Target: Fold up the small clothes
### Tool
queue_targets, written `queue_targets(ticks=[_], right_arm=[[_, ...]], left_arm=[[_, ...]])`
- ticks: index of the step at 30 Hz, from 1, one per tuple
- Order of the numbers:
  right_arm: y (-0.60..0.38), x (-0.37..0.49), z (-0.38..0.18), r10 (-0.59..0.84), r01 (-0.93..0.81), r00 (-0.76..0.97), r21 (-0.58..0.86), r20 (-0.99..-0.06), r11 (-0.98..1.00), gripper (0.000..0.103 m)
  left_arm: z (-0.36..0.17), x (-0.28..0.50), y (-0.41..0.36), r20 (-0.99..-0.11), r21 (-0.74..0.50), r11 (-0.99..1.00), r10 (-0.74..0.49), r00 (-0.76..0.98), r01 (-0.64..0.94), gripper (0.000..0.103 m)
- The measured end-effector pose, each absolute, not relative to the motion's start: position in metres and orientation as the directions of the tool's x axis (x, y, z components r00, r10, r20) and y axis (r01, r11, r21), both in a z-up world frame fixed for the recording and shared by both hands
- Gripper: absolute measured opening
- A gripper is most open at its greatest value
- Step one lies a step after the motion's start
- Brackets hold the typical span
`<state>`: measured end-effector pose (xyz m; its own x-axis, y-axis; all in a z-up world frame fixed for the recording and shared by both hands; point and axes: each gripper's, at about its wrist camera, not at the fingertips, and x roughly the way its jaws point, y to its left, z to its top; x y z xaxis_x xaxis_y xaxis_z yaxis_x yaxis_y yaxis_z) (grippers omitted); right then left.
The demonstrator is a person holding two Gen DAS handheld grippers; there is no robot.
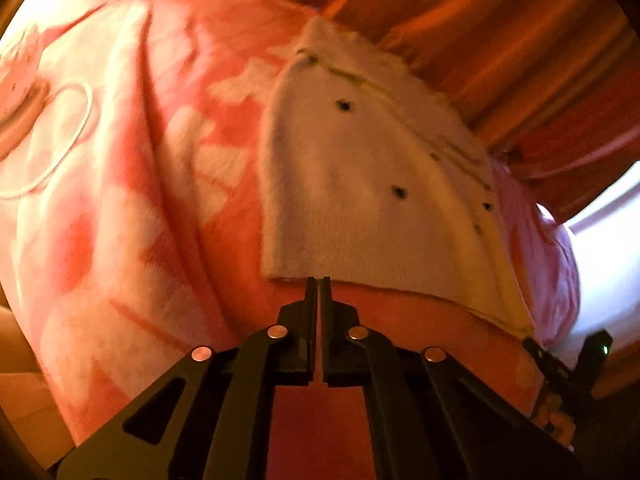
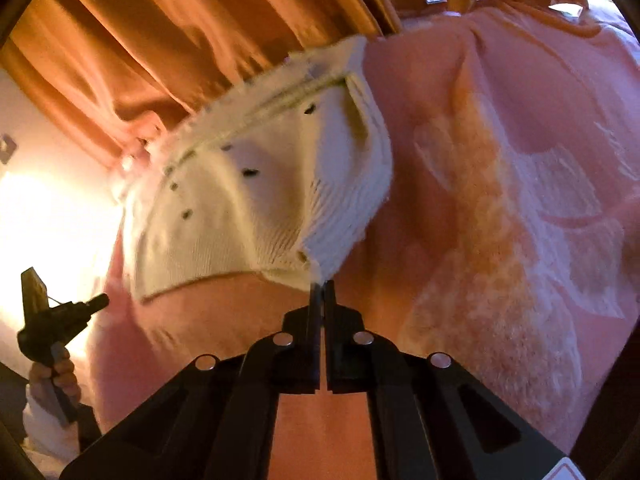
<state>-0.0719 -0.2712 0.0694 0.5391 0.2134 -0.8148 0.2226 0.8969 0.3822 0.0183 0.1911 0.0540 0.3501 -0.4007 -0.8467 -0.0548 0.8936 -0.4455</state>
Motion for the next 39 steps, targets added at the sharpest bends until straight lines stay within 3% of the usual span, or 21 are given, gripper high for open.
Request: queue_targets(ticks=[2, 4, 5, 6, 7, 9, 11, 14, 16, 17, 18, 19, 20, 23, 29, 39], right_arm=[[-0.27, -0.065, 0.064, 0.217, 0.225, 0.523, 0.379, -0.824, 0.897, 0.009], [-0.27, -0.058, 0.063, 0.194, 0.238, 0.514, 0.357, -0.835, 0.903, 0.016], [-0.27, -0.055, 0.063, 0.181, 0.249, 0.518, 0.35, -0.836, 0.903, 0.03], [-0.271, -0.05, 0.062, 0.174, 0.256, 0.52, 0.347, -0.836, 0.902, 0.033], [-0.269, -0.045, 0.062, 0.172, 0.255, 0.527, 0.348, -0.832, 0.902, 0.041], [-0.264, -0.036, 0.058, 0.149, 0.249, 0.514, 0.314, -0.845, 0.916, 0.055], [-0.258, -0.024, 0.052, 0.101, 0.249, 0.491, 0.25, -0.865, 0.936, 0.07], [-0.259, -0.007, 0.035, 0.077, 0.272, 0.452, 0.219, -0.889, 0.937, 0.073], [-0.265, 0.003, 0.026, 0.108, 0.29, 0.435, 0.253, -0.894, 0.923, 0.075], [-0.269, 0.008, 0.022, 0.146, 0.299, 0.438, 0.297, -0.887, 0.907, 0.071], [-0.272, 0.012, 0.02, 0.191, 0.301, 0.445, 0.347, -0.875, 0.888, 0.062], [-0.276, 0.015, 0.018, 0.231, 0.304, 0.457, 0.395, -0.859, 0.867, 0.028], [-0.279, 0.017, 0.019, 0.262, 0.305, 0.463, 0.43, -0.847, 0.85, 0.012], [-0.288, 0.009, 0.036, 0.336, 0.272, 0.546, 0.542, -0.768, 0.795, 0.011], [-0.295, -0.033, 0.096, 0.26, 0.203, 0.682, 0.519, -0.683, 0.83, 0.009], [-0.286, -0.117, 0.115, 0.351, 0.098, 0.616, 0.51, -0.706, 0.855, 0.009]], left_arm=[[0.04, 0.028, 0.194, -0.85, -0.451, 0.885, -0.387, 0.357, -0.117, 0.028], [0.034, 0.038, 0.192, -0.845, -0.447, 0.886, -0.372, 0.384, -0.126, 0.037], [0.03, 0.046, 0.189, -0.854, -0.427, 0.895, -0.351, 0.385, -0.132, 0.042], [0.026, 0.054, 0.185, -0.852, -0.427, 0.896, -0.352, 0.388, -0.123, 0.055], [0.023, 0.058, 0.183, -0.855, -0.42, 0.899, -0.346, 0.385, -0.123, 0.061], [0.013, 0.069, 0.178, -0.864, -0.414, 0.9, -0.34, 0.371, -0.14, 0.065], [0.0, 0.078, 0.177, -0.86, -0.446, 0.88, -0.37, 0.351, -0.165, 0.066], [-0.001, 0.087, 0.178, -0.838, -0.49, 0.853, -0.405, 0.365, -0.178, 0.062], [-0.003, 0.093, 0.178, -0.811, -0.553, 0.817, -0.482, 0.332, -0.163, 0.019], [-0.005, 0.094, 0.177, -0.795, -0.586, 0.794, -0.526, 0.302, -0.16, 0.011], [-0.003, 0.093, 0.177, -0.788, -0.597, 0.787, -0.538, 0.3, -0.155, 0.009], [0.001, 0.092, 0.176, -0.788, -0.594, 0.791, -0.535, 0.306, -0.145, 0.009], [0.009, 0.089, 0.175, -0.788, -0.585, 0.802, -0.528, 0.317, -0.118, 0.008], [0.039, 0.074, 0.177, -0.769, -0.588, 0.807, -0.533, 0.354, -0.062, 0.007], [0.082, 0.047, 0.182, -0.736, -0.606, 0.795, -0.562, 0.377, 0.003, 0.006], [0.111, -0.042, 0.192, -0.74, -0.645, 0.764, -0.618, 0.265, -0.019, 0.006]])
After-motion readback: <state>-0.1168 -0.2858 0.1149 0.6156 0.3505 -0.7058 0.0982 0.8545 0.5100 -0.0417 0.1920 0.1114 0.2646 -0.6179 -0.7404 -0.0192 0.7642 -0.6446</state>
